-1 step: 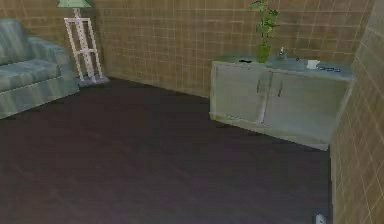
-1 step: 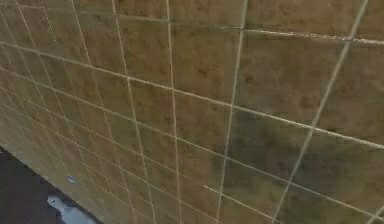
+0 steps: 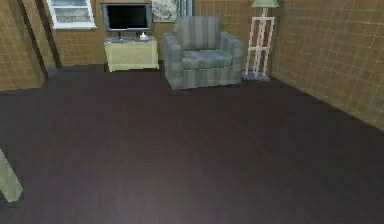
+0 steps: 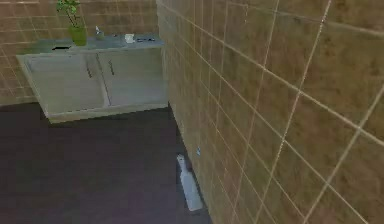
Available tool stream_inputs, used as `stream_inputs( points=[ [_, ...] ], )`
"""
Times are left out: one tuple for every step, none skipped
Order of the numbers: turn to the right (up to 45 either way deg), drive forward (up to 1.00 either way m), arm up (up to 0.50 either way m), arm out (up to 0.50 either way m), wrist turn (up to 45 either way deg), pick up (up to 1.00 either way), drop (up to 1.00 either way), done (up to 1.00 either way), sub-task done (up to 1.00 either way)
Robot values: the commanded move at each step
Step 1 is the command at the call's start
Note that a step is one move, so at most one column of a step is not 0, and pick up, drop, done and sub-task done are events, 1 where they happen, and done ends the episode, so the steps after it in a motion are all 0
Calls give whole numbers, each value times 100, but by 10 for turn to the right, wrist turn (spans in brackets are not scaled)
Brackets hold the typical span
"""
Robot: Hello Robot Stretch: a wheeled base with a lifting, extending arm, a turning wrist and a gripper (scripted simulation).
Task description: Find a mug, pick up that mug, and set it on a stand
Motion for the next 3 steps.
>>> stream_inputs(
  points=[
    [-150, 0, 0, 0, 0, 0, 0, 0, 0],
    [0, 20, 0, 0, 0, 0, 0, 0, 0],
    [450, 0, 0, 0, 0, 0, 0, 0, 0]
  ],
)
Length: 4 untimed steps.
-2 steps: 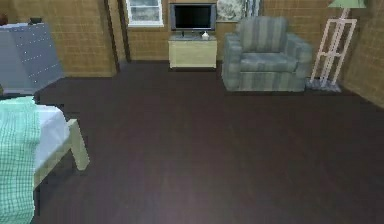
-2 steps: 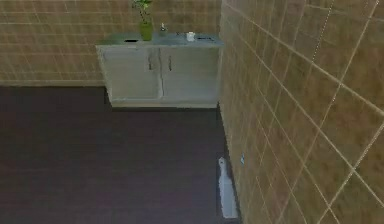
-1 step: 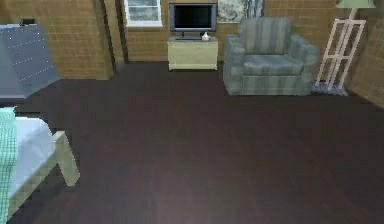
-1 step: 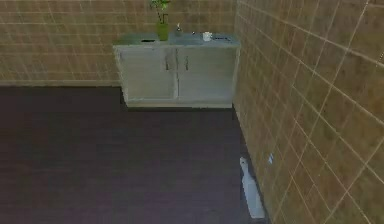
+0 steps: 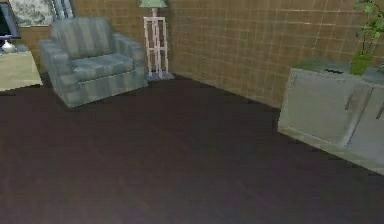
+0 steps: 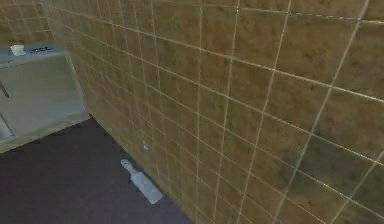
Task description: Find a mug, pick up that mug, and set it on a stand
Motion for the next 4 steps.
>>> stream_inputs(
  points=[
    [450, 0, 0, 0, 0, 0, 0, 0, 0],
    [0, 100, 0, 0, 0, 0, 0, 0, 0],
    [0, 80, 0, 0, 0, 0, 0, 0, 0],
    [-450, 0, 0, 0, 0, 0, 0, 0, 0]
  ],
)
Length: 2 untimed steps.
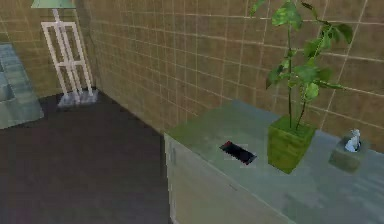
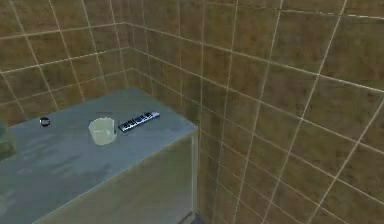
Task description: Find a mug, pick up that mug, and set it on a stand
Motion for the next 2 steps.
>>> stream_inputs(
  points=[
    [-210, 0, 0, 0, 0, 0, 0, 0, 0],
    [0, 0, 50, 0, 0, 0, 0, 0, 0]
  ],
)
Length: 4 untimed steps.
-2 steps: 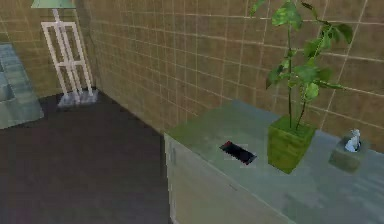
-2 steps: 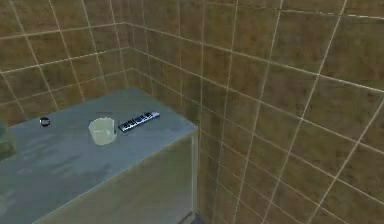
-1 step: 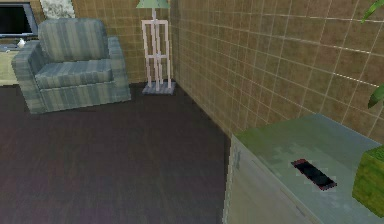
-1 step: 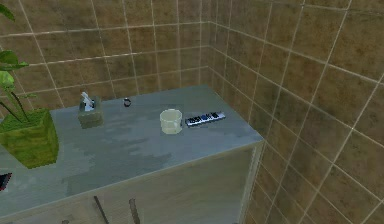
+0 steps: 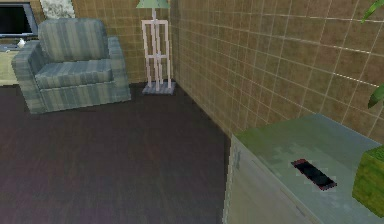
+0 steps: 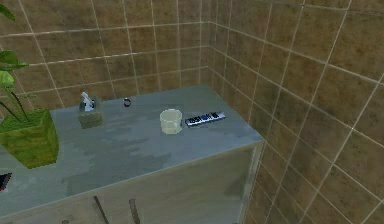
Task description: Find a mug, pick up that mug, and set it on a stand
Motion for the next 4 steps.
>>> stream_inputs(
  points=[
    [0, 0, 38, 0, 0, 0, 0, 0, 0],
    [0, 0, 0, 42, 0, 0, 0, 0, 0],
    [0, 0, 0, 0, 450, 0, 0, 0, 0],
    [0, 0, 0, 0, 450, 0, 0, 0, 0]
  ],
)
